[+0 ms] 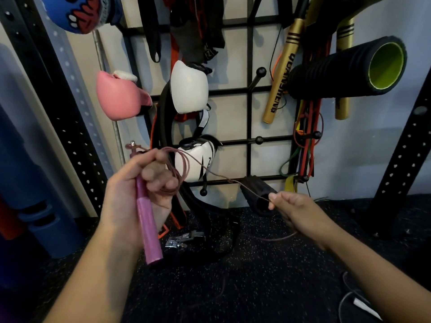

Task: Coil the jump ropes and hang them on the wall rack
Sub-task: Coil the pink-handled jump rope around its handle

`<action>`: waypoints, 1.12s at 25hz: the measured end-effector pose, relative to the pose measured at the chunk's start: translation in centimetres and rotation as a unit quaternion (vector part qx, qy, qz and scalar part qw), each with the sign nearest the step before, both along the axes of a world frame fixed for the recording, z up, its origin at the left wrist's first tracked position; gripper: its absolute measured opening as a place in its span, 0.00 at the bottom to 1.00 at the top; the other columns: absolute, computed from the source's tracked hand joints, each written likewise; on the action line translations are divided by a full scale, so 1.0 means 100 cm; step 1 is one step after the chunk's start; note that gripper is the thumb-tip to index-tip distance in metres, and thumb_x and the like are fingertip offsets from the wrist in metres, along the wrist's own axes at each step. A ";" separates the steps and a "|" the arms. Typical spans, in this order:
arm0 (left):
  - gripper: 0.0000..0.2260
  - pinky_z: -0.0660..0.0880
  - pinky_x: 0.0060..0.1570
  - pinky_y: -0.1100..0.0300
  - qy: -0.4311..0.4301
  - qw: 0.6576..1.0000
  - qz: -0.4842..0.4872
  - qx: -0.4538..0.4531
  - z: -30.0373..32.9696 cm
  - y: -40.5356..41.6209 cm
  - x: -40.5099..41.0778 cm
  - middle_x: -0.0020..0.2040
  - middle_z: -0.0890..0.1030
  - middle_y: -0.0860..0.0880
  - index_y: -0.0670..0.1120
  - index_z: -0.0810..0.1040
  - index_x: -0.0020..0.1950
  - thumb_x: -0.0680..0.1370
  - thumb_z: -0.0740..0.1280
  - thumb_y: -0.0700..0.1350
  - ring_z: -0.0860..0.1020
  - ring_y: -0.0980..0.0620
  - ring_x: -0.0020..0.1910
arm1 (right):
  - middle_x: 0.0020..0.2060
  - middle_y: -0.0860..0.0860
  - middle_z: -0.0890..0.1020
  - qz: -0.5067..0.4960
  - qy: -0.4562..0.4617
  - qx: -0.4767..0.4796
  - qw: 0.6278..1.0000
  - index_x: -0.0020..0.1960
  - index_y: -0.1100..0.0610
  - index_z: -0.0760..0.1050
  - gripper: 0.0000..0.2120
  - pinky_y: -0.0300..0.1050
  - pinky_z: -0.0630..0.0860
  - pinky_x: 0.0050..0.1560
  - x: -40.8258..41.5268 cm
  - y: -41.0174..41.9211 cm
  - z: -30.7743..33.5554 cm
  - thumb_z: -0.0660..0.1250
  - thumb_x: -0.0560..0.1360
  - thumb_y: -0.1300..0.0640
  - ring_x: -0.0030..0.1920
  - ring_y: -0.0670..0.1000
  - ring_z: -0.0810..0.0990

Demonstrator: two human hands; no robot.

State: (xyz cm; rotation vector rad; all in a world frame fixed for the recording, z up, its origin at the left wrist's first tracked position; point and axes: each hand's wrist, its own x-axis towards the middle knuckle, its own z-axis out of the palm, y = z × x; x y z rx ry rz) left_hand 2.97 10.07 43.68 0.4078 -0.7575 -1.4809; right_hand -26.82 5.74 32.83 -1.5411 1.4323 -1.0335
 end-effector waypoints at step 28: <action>0.13 0.71 0.24 0.63 -0.263 0.952 -0.131 0.083 -0.016 0.010 -0.044 0.17 0.62 0.53 0.39 0.80 0.34 0.77 0.64 0.39 0.61 0.58 0.15 | 0.55 0.51 0.80 -0.077 0.251 -0.348 0.900 0.52 0.55 0.85 0.06 0.50 0.75 0.56 0.062 0.007 0.011 0.69 0.80 0.58 0.57 0.54 0.76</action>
